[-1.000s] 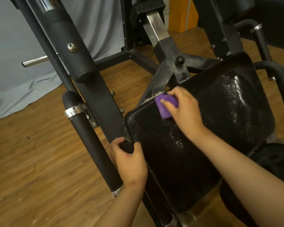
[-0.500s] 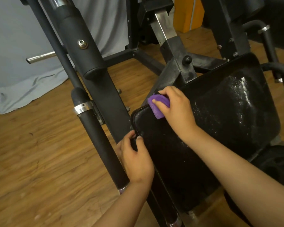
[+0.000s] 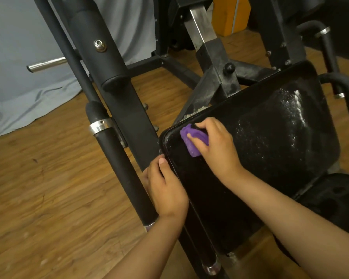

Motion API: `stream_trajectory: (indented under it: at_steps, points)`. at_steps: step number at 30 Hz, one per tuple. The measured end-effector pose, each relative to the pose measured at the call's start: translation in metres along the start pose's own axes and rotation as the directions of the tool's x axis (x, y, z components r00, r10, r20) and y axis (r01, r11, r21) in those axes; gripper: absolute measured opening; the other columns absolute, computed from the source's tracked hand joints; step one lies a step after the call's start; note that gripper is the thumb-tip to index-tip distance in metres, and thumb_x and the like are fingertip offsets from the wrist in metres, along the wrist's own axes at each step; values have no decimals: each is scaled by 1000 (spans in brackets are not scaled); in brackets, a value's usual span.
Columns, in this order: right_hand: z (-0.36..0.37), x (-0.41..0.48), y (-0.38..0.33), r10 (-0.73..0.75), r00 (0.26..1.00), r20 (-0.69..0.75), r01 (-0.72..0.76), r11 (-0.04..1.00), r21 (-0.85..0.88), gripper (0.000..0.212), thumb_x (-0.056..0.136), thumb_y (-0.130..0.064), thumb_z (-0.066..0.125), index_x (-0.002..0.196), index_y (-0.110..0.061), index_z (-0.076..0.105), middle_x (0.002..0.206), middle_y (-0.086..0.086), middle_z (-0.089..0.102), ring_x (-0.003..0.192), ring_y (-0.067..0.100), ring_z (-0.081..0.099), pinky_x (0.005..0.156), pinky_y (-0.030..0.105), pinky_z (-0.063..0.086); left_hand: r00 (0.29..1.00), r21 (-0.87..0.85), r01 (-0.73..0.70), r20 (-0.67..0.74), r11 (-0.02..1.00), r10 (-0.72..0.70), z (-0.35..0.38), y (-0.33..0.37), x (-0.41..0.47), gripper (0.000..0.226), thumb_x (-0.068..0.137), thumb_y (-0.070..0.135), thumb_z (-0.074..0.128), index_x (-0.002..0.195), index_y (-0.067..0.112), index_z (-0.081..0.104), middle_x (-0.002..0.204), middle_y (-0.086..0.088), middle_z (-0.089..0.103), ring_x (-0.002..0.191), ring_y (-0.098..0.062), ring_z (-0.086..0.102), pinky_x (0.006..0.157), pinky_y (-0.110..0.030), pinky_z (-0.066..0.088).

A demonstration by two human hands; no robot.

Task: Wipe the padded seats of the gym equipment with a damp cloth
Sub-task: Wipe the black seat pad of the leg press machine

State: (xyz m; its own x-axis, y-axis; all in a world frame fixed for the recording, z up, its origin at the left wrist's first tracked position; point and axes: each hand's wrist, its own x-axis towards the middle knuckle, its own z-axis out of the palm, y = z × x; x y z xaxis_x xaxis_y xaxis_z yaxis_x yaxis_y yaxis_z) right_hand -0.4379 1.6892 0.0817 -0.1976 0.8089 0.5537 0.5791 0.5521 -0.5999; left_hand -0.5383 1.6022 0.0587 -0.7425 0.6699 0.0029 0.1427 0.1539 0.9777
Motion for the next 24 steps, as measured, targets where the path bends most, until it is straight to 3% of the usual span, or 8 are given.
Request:
stream_trajectory:
  at_steps: [2, 5, 7, 13, 15, 18, 20, 24]
  points:
    - [7, -14, -8, -21, 998, 61, 18, 999, 37, 25, 82, -15, 71, 100, -6, 57, 97, 3, 58, 93, 12, 54, 75, 30, 50, 1000, 9, 1, 2, 1000, -1, 0, 0, 0, 38, 98, 43, 32, 114, 26, 63, 116, 2, 59, 114, -13, 52, 101, -39, 44]
    - [10, -44, -14, -181, 948, 260, 174, 983, 49, 27, 78, -21, 65, 100, -5, 58, 98, 4, 59, 93, 13, 55, 73, 29, 50, 1000, 23, 1, 11, 1000, -2, 0, 1, 0, 35, 100, 41, 35, 115, 25, 62, 115, -2, 59, 111, -16, 54, 97, -37, 46]
    - [2, -45, -3, -182, 937, 300, 184, 983, 22, 27, 78, -19, 68, 100, -5, 59, 99, 5, 59, 94, 16, 57, 74, 30, 49, 1000, 15, 17, 8, 1000, -17, 1, 1, 1, 25, 100, 32, 44, 114, 23, 62, 117, -3, 58, 113, -16, 54, 97, -35, 45]
    - [-16, -10, 15, 108, 994, 26, -108, 994, -25, 27, 84, -14, 69, 106, -6, 55, 105, 5, 57, 99, 14, 56, 83, 32, 51, 998, 15, 50, 40, 999, -51, 1, -3, 2, 21, 97, 32, 49, 114, 32, 60, 123, 1, 56, 121, -14, 50, 104, -40, 44]
    - [-8, -19, 3, 45, 998, 45, -46, 999, 12, 27, 81, -10, 69, 103, -4, 56, 102, 8, 58, 98, 19, 57, 81, 37, 52, 999, 7, 38, 33, 999, -39, 0, -1, 2, 22, 97, 30, 49, 116, 29, 61, 121, 1, 57, 117, -12, 52, 101, -35, 46]
    - [3, -47, -13, -187, 946, 265, 190, 982, 18, 25, 78, -17, 61, 98, -3, 59, 96, 8, 58, 92, 21, 57, 72, 36, 51, 1000, 20, 14, 27, 1000, -14, 1, 0, 2, 24, 96, 24, 51, 118, 23, 61, 116, 3, 59, 106, -5, 56, 84, -13, 43]
    - [-1, -51, -5, -242, 912, 331, 266, 964, -29, 28, 78, -25, 53, 96, -5, 59, 95, 7, 59, 89, 19, 57, 70, 32, 50, 1000, 28, 9, 29, 1000, -10, 1, -3, 3, 23, 94, 22, 54, 116, 25, 61, 115, 4, 59, 106, -5, 56, 85, -14, 42]
    - [-27, -19, 34, 69, 989, 133, -56, 993, -100, 25, 88, -22, 63, 107, -8, 55, 107, 6, 56, 97, 16, 55, 82, 32, 49, 999, 10, 19, 38, 1000, -19, 1, -7, 5, 23, 92, 20, 57, 112, 29, 60, 111, 5, 62, 107, -7, 58, 94, -26, 48]
